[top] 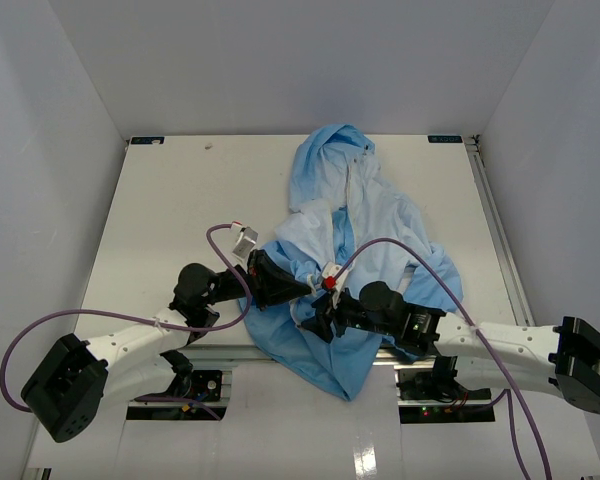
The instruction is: Zip up the jacket
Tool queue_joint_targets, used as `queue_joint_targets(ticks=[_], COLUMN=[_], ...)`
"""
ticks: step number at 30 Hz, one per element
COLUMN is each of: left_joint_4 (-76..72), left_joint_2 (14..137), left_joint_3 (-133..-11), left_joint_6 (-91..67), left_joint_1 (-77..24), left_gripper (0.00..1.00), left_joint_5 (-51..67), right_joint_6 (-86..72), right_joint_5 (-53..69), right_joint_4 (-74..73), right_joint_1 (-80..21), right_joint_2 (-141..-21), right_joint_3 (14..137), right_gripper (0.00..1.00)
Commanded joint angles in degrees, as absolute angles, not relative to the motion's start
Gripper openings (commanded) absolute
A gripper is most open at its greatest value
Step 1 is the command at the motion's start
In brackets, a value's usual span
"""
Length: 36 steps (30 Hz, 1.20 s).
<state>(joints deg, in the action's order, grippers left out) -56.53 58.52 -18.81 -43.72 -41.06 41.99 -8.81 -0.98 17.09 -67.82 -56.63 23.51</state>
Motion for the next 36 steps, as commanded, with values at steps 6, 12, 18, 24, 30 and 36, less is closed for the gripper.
queue_joint_targets(ticks=[6,12,18,24,30,36], left_joint_4=[-55.1,-54.3,-54.0,-54.0,-49.7,-39.6], left_joint_2=[57.3,56.7,56.9,57.3,56.0,51.7], left_joint_3=[-21.5,-21.4,-21.6,-21.6,-23.3,-26.8], left_joint_6=[-43.0,-42.7,-42.6,-42.5,-40.4,-35.7], left_joint_1=[-41.2,-41.2,-41.2,-41.2,-41.2,-41.2], left_gripper=[0.00,0.00,0.00,0.00,0.00,0.00], left_joint_5=[40.7,40.4,40.2,40.0,38.2,31.2], right_joint_6=[-8.6,-8.0,-6.9,-6.3,-7.0,-11.2], right_joint_5=[-8.0,-8.5,-9.7,-9.8,-8.4,-15.3], right_joint_4=[12.5,13.5,14.3,13.8,15.5,20.8], right_joint_1=[-71.1,-73.1,-74.1,-75.0,-75.1,-75.0], right_joint_2=[-58.0,-58.7,-60.2,-62.9,-61.6,-56.1], right_joint_3=[27.4,27.0,27.5,28.8,28.1,25.1], right_gripper=[0.69,0.74,0.72,0.50,0.08,0.08])
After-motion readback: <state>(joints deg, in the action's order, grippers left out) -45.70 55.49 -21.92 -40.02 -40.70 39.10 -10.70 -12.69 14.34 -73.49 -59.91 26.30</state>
